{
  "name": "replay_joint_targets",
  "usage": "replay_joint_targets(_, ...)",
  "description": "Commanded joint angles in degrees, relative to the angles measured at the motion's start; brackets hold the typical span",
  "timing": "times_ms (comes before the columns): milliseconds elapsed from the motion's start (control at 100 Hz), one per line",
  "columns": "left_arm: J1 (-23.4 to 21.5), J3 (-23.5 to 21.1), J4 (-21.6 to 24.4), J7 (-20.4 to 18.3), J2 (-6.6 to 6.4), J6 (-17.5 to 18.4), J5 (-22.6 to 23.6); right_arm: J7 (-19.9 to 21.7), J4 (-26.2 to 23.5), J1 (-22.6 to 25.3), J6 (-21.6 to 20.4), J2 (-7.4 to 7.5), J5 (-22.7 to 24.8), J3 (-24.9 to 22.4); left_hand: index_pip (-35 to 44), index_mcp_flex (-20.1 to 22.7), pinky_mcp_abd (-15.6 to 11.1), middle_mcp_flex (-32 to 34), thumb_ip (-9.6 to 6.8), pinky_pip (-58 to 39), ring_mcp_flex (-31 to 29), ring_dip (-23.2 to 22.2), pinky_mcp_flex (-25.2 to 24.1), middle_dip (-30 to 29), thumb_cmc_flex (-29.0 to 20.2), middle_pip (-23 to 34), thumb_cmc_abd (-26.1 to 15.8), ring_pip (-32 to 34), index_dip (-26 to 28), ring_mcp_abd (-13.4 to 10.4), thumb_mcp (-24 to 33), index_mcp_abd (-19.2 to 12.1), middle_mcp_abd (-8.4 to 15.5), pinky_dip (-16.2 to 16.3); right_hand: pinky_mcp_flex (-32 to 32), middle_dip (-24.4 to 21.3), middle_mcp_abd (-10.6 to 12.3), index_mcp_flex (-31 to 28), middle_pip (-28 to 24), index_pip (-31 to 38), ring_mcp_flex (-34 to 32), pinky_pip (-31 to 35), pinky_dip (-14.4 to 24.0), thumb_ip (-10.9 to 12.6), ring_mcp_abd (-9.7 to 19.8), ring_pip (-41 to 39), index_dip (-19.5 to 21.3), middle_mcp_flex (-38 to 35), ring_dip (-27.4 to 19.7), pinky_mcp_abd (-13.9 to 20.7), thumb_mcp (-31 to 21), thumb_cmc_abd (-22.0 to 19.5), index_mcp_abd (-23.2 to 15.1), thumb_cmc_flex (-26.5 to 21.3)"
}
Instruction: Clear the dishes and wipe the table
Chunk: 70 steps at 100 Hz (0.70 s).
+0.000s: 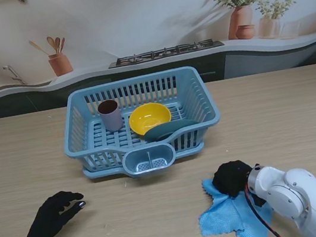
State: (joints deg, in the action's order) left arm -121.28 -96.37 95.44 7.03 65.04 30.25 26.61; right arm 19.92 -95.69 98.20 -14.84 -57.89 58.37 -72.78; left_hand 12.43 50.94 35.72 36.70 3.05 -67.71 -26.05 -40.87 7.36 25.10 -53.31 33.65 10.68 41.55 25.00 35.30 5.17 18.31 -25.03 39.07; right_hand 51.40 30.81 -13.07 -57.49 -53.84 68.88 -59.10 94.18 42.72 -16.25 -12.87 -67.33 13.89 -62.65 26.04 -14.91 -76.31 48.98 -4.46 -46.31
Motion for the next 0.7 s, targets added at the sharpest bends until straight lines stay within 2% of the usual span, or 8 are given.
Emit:
replay_joint_targets(0, -0.03, 0.10, 0.14, -0.77, 0.08, -0.10, -0.09, 0.76, 1.97, 1.99, -0.05, 1.02, 1.24, -0.98, 0.10, -0.59, -0.90, -0.10, -1.13, 0.99, 0.01, 0.12, -0.28, -1.22, -1.60, -0.22, -1.69, -0.34, 0.24, -0.33, -1.21, -0.99, 1.12, -0.64, -0.68, -4.42, 2.71, -1.25, 7.97, -2.96, -0.62, 0.16, -0.42, 0.79, -0.65, -1.14, -1.64, -0.31, -0.35, 7.04, -1.70, 0.42, 3.52, -2.96)
replay_joint_targets(150, 0.03, 0.12, 0.10, -0.92, 0.04, -0.16, -0.10, -0.03, 1.81, 2.70, 0.01, 0.88, 1.71, -2.06, 0.12, -0.56, -0.90, -0.09, -1.14, 0.99, -0.03, 0.11, -0.28, -1.23, -1.66, -0.24, -1.70, -0.31, 0.25, -0.42, -1.29, -0.98, 0.98, -0.64, -0.67, -4.32, 2.58, -1.26, 8.06, -3.00, -0.63, 0.13, -0.35, 0.76, -0.64, -1.10, -1.57, -0.31, -0.29, 7.03, -1.68, 0.36, 3.55, -2.95)
replay_joint_targets(310, 0.08, 0.18, 0.05, -0.94, 0.04, -0.26, -0.10, 0.00, 1.24, 1.93, 1.85, 0.71, -0.73, 0.18, 0.12, -0.56, -0.90, -0.11, -1.16, 0.99, 0.03, 0.11, -0.28, -1.23, -1.68, -0.24, -1.78, -0.33, 0.25, -0.34, -1.35, -1.01, 1.07, -0.64, -0.66, -4.22, 2.61, -1.28, 8.12, -3.01, -0.63, 0.10, -0.28, 0.76, -0.65, -1.07, -1.50, -0.39, -0.26, 7.03, -1.70, 0.42, 3.57, -2.96)
replay_joint_targets(460, 0.11, 0.23, 0.02, -0.88, 0.05, -0.28, -0.13, 0.95, 0.99, -0.88, 4.09, 0.73, -4.16, 5.58, 0.13, -0.54, -0.90, -0.10, -1.16, 0.99, -0.02, 0.10, -0.28, -1.22, -1.68, -0.22, -1.77, -0.30, 0.25, -0.38, -1.45, -1.00, 1.14, -0.65, -0.68, -4.14, 2.53, -1.29, 8.24, -3.05, -0.63, 0.07, -0.22, 0.75, -0.63, -1.06, -1.46, -0.35, -0.23, 6.98, -1.68, 0.36, 3.56, -2.92)
replay_joint_targets(690, 0.05, 0.22, -0.36, 0.25, 0.26, 0.21, 0.29, 1.58, 2.93, -8.73, 8.29, 0.74, -10.19, 17.52, 0.13, -0.56, -1.08, -0.15, -1.18, 1.19, 0.02, 0.10, -0.34, -1.22, -1.78, -0.24, -1.86, -0.31, 0.25, -0.36, -1.60, -1.01, 1.06, -0.77, -0.76, -4.00, 2.68, -1.30, 8.24, -3.07, -0.64, 0.07, -0.09, 0.75, -0.62, -1.04, -1.42, -0.30, -0.19, 6.89, -1.64, 0.31, 3.56, -2.95)
